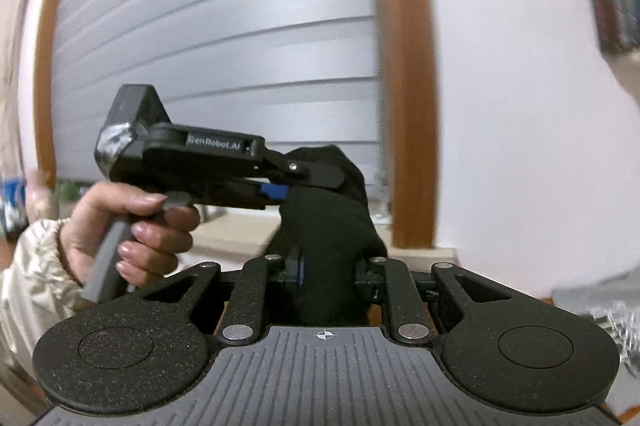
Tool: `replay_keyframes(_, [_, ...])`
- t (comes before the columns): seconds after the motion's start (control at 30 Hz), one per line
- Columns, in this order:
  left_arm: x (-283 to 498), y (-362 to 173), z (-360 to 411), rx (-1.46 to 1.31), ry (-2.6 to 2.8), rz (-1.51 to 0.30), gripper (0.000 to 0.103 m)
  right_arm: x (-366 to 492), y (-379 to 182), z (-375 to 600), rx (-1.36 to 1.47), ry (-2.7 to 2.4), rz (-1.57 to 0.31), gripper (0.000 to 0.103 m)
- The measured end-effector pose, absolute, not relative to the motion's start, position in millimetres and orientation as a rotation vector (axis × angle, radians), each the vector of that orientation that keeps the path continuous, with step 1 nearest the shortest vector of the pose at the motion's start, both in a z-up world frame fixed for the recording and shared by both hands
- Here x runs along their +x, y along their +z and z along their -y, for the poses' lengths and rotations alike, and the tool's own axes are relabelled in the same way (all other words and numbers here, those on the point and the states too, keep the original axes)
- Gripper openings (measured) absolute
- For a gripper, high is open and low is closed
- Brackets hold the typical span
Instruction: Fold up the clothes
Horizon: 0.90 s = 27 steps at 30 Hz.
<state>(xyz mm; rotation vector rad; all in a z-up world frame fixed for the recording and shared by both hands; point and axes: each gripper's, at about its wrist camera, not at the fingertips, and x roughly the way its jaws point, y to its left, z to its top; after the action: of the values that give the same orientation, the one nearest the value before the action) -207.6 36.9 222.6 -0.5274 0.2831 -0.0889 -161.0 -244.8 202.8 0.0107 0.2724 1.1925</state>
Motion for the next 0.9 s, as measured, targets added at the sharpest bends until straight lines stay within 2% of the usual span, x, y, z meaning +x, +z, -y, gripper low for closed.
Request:
replay_keyframes(0.03, [-183.3, 216.6, -34.8, -0.498, -0.091, -0.328, 0.047, -142.5, 194.9, 251.5, 0.04, 1.167, -0.31, 0.019])
replay_keyframes(0.07, [-156.5, 208.2, -33.1, -0.468, -0.092, -0.378, 0.06, -123.2, 186.2, 258.2, 0.069, 1.139, -0.348, 0.021])
replay_keyframes(0.1, [-129.6, 199.8, -31.4, -0.436, -0.093, -0.427, 0.062, -101.3, 168.1, 263.2, 0.079, 1.067, -0.411, 0.027])
replay_keyframes(0.17, [-96.7, 171.7, -42.3, -0.422, -0.014, -0.518, 0.062, -56.7, 129.6, 272.8, 0.097, 0.909, -0.541, 0.038])
replay_keyframes(0.23, [-89.8, 146.4, -59.1, -0.431, 0.026, -0.543, 0.063, -35.5, 92.1, 281.5, 0.0, 0.785, -0.612, 0.041])
replay_keyframes(0.3, [-98.7, 124.8, -72.8, -0.378, 0.06, -0.535, 0.066, -29.7, 65.7, 292.5, -0.052, 0.722, -0.636, 0.054])
replay_keyframes(0.47, [-114.4, 89.3, -88.3, -0.331, 0.056, -0.542, 0.066, -32.7, 50.2, 322.3, -0.02, 0.64, -0.523, 0.072])
replay_keyframes(0.53, [-123.2, 80.7, -88.0, -0.301, 0.044, -0.536, 0.066, -36.6, 49.5, 327.3, -0.015, 0.63, -0.472, 0.071])
replay_keyframes(0.6, [-131.3, 75.2, -85.0, -0.279, 0.023, -0.525, 0.066, -51.3, 48.9, 334.9, -0.029, 0.678, -0.452, 0.06])
replay_keyframes(0.67, [-143.1, 68.3, -81.0, -0.278, -0.004, -0.514, 0.067, -58.2, 46.5, 336.2, -0.021, 0.715, -0.468, 0.055])
replay_keyframes(0.83, [-151.6, 48.8, -67.2, -0.231, -0.049, -0.526, 0.068, -75.8, 55.0, 337.4, -0.046, 0.669, -0.478, 0.055])
replay_keyframes(0.9, [-152.0, 40.4, -65.9, -0.224, -0.058, -0.533, 0.068, -83.4, 62.3, 346.0, -0.045, 0.647, -0.485, 0.046])
